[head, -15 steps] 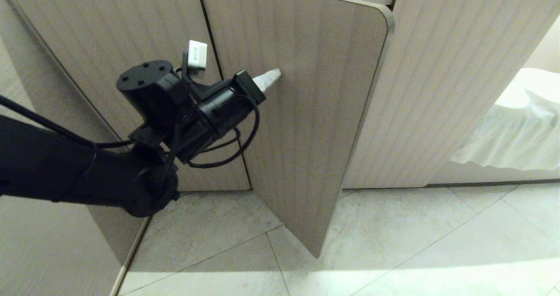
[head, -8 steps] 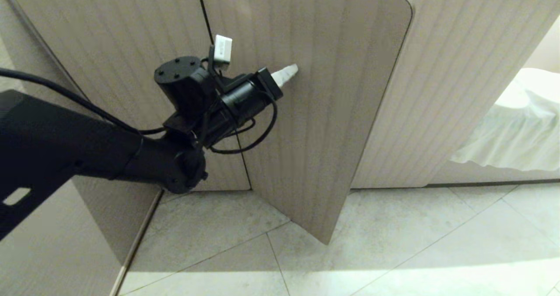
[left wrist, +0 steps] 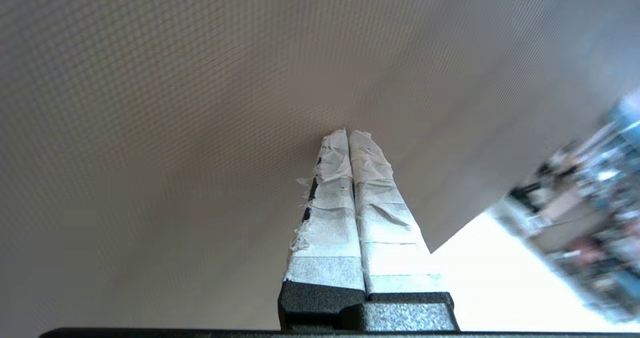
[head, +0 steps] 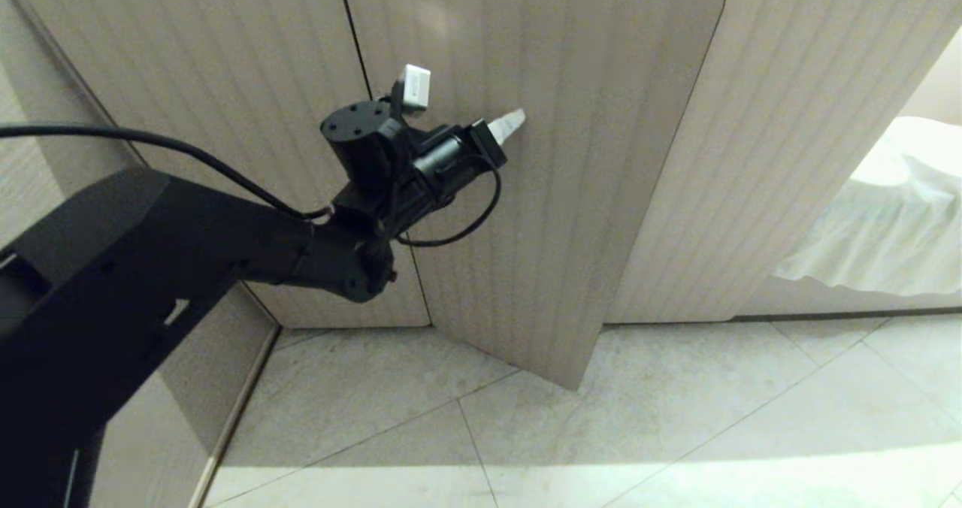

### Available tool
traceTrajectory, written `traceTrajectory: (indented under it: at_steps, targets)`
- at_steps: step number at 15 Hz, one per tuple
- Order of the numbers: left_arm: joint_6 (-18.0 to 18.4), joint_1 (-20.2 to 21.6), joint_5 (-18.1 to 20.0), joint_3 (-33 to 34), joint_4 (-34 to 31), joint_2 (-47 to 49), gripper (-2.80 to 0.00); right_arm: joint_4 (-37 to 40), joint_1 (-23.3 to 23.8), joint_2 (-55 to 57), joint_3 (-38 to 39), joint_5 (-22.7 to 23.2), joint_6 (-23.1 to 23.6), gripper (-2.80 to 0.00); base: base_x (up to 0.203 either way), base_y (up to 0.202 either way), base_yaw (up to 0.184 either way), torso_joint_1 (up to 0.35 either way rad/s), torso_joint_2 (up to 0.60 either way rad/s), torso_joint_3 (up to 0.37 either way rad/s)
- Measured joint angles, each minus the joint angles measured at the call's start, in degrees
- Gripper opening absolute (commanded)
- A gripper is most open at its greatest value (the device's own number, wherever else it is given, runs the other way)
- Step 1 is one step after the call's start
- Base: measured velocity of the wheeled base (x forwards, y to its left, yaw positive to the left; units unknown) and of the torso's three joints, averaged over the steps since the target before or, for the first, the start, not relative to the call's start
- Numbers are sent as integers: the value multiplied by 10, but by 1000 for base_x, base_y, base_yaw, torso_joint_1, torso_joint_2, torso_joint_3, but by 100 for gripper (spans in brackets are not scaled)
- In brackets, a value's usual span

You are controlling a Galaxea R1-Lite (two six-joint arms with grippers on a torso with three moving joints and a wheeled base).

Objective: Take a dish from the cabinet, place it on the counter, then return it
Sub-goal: Close the cabinet door

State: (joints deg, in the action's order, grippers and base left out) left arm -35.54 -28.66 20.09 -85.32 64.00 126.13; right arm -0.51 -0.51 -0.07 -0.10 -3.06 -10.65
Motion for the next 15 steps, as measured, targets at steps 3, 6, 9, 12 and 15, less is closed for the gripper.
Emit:
traceTrajectory:
  at_steps: [3, 6, 9, 12, 15]
  targets:
    - [51, 12, -3, -98, -37, 55, -280, 0, 0, 0, 0, 0, 0, -280, 0, 0, 0, 0, 0, 0]
    - [68, 25, -7, -223, -101, 107, -280, 0, 0, 0, 0, 0, 0, -280, 0, 0, 0, 0, 0, 0]
    - [101, 36, -16, -284, -142, 149, -280, 0, 0, 0, 0, 0, 0, -280, 0, 0, 0, 0, 0, 0]
    - [114, 42, -43, -291, -147, 158, -280, 0, 0, 0, 0, 0, 0, -280, 0, 0, 0, 0, 0, 0]
    - [122, 60, -45, -270, -166, 127, -280, 0, 0, 0, 0, 0, 0, -280, 0, 0, 0, 0, 0, 0]
